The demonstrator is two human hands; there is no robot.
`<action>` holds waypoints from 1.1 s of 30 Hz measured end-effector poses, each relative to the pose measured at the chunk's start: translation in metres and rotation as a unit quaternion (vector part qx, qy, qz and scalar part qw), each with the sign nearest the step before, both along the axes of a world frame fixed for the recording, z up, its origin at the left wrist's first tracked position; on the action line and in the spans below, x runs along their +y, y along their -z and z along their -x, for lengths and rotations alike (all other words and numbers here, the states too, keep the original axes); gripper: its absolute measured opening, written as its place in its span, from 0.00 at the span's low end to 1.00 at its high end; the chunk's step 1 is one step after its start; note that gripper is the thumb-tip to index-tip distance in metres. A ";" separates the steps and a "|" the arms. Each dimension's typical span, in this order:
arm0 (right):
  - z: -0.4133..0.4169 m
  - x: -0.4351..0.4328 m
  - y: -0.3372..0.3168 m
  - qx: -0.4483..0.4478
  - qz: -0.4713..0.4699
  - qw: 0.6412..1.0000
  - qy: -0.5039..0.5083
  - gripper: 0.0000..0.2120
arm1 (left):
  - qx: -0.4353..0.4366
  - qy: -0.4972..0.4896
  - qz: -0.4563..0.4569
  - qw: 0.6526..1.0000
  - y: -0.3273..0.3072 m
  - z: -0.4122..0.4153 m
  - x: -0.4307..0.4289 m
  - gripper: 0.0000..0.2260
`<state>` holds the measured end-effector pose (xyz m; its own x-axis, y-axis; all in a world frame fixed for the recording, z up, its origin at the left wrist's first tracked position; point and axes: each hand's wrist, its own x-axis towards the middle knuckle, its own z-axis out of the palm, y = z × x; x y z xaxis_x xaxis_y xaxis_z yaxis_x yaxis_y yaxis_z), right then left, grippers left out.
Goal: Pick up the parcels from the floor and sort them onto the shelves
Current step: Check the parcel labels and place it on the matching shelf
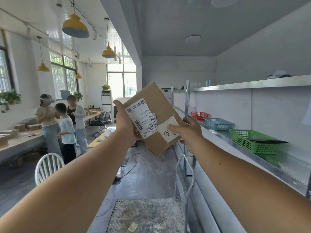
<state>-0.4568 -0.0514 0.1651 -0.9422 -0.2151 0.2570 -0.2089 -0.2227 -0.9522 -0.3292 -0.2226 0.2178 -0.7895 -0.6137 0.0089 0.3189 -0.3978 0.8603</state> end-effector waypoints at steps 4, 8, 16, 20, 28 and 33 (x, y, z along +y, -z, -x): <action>-0.002 -0.001 0.001 -0.010 0.031 0.999 -0.006 0.48 | 0.003 -0.063 0.005 0.998 -0.002 -0.005 -0.006 0.43; 0.002 -0.002 0.001 0.010 0.061 0.998 0.006 0.28 | 0.009 -0.091 -0.040 0.995 0.004 -0.002 -0.013 0.24; -0.016 -0.007 -0.013 -0.002 0.015 1.000 -0.013 0.14 | 0.057 -0.068 -0.150 0.985 0.019 0.002 -0.001 0.19; -0.022 -0.009 -0.008 -0.036 0.049 0.997 -0.043 0.20 | 0.072 -0.060 -0.198 0.976 0.027 0.003 0.011 0.20; -0.024 -0.006 -0.002 -0.123 0.058 0.990 -0.048 0.29 | 0.053 -0.060 -0.207 0.975 0.025 0.002 0.024 0.20; -0.008 0.006 0.003 -0.094 0.121 0.988 -0.032 0.20 | -0.029 -0.070 -0.173 0.982 0.033 0.000 0.007 0.19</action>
<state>-0.4487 -0.0453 0.1618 -0.9647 -0.2289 0.1301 -0.0121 -0.4551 -0.8903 -0.3291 -0.2156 0.1843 -0.6907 -0.6741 -0.2618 0.3461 -0.6260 0.6988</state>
